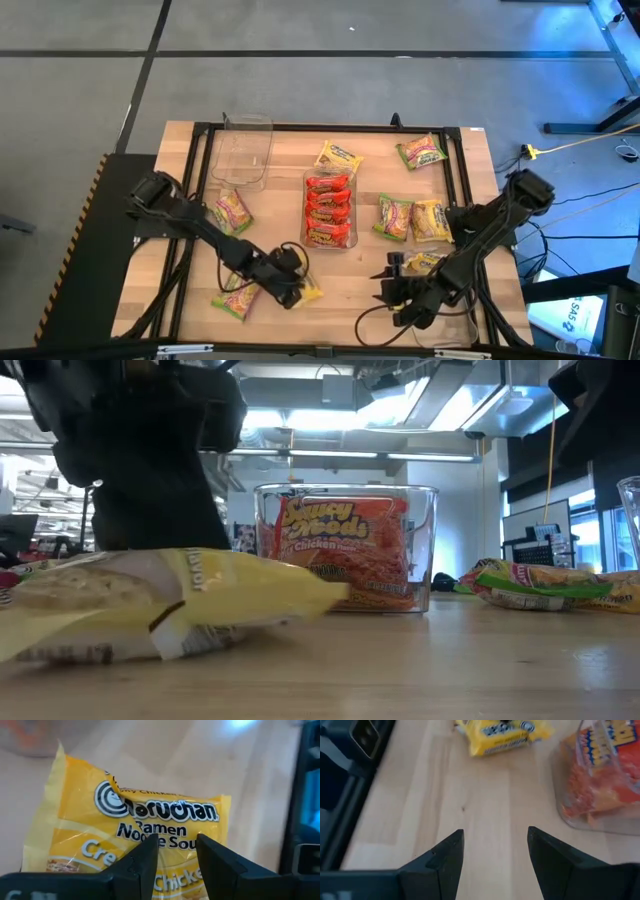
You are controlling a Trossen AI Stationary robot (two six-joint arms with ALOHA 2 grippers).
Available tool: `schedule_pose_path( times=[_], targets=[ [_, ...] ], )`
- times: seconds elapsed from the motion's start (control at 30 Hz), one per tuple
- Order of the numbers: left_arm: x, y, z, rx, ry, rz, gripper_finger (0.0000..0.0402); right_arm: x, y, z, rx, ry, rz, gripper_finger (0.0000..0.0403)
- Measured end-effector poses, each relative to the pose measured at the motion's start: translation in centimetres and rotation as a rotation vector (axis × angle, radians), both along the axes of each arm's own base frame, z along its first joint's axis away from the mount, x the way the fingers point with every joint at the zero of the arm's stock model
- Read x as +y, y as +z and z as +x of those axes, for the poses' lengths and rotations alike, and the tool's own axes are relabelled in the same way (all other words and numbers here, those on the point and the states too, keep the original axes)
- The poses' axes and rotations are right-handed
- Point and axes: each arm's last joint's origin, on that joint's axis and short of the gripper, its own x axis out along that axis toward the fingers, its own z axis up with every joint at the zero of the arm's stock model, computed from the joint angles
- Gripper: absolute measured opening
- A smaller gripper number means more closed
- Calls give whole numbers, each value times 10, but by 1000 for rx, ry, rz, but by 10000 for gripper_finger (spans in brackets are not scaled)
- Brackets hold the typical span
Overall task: Sort Maruchan noodles
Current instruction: Move the yellow noodle pack on the table, then put the bottom yellow noodle pack into the bottom transparent bin
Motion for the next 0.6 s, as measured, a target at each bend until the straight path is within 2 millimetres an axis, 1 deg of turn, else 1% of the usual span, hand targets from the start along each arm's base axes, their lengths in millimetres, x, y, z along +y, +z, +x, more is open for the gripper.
schedule_pose_path(
  times=[0.2,0.37,0.47,0.53,0.6],
  targets=[
    [-17,-8,14,-169,-44,-60,130,8,-5,6,-25,10,68,200],
    [-29,-6,31,-274,-123,27,130,17,-10,15,-81,4,138,200],
    [-36,3,43,-328,-217,136,130,20,-15,23,-93,-11,218,200],
    [-41,14,49,-376,-272,200,130,18,-17,29,-92,-43,271,200],
    [-46,29,49,-399,-321,245,130,14,-19,36,-106,-114,337,200]
  ],
)
